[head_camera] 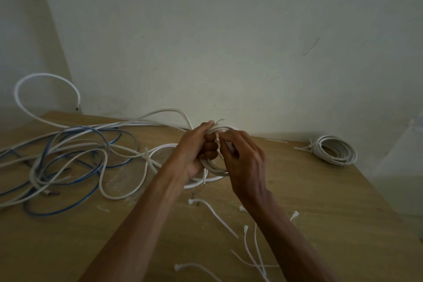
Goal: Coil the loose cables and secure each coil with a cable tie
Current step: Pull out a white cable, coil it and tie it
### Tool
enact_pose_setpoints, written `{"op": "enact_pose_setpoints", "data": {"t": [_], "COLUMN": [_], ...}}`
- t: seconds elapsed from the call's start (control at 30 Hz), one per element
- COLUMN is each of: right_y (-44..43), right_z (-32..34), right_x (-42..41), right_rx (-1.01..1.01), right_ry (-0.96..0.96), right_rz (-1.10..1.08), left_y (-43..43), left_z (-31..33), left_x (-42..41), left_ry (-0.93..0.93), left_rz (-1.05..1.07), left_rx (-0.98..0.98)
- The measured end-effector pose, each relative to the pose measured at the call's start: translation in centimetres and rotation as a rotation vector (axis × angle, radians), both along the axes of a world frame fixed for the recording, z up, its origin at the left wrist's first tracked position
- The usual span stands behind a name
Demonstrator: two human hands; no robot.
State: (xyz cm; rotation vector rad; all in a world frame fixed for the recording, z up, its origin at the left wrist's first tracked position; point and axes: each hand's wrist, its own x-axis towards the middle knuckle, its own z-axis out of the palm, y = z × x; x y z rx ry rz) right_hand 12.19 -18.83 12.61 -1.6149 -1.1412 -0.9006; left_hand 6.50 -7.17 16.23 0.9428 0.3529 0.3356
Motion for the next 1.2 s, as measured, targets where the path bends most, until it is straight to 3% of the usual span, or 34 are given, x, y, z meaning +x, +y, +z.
{"op": "enact_pose_setpoints", "data": {"t": [0.13, 0.33, 0.43, 0.6, 0.67, 0.77, 0.83, 0.93, 1.0, 1.2], "right_y": [-0.1, -0.1, -0.1, -2.1, -3.4, -4.7, -4.6, -4.0, -3.8, -3.9], "right_z": [-0.2, -0.3, 0.5, 4.5, 5.5, 6.2, 6.3, 6.1, 6.0, 6.3], "right_x": [0.2, 0.5, 0.1, 0.4, 1.1, 1.6, 1.5, 1.0, 0.7, 0.5], "right_rx": [0.024, -0.025, -0.177, -0.252, -0.254, -0.227, -0.193, -0.138, -0.115, -0.119], "right_ry": [0.003, 0.041, 0.186, 0.764, 0.870, 1.076, 1.056, 0.770, 0.682, 0.745], "right_rz": [0.012, 0.031, 0.096, 0.361, 0.534, 0.892, 0.988, 0.737, 0.623, 0.636], "left_y": [0.1, 0.1, -0.2, 0.0, 0.5, 0.8, 0.6, 0.3, 0.1, -0.9], "left_z": [-0.1, -0.3, -0.1, -0.3, -0.5, -0.4, -0.1, 0.0, -0.1, 0.0], "left_x": [0.2, 0.3, 0.3, 0.0, -0.1, -0.5, -0.8, -0.8, -0.7, -0.7], "left_ry": [-0.048, -0.069, -0.013, -0.158, -0.200, -0.242, -0.258, -0.281, -0.297, -0.366], "left_rz": [-0.098, -0.068, 0.135, 0.349, 0.415, 0.420, 0.418, 0.425, 0.413, 0.455], "left_rx": [-0.240, -0.313, -0.021, 0.559, 0.776, 0.914, 0.994, 1.079, 1.119, 1.363]}}
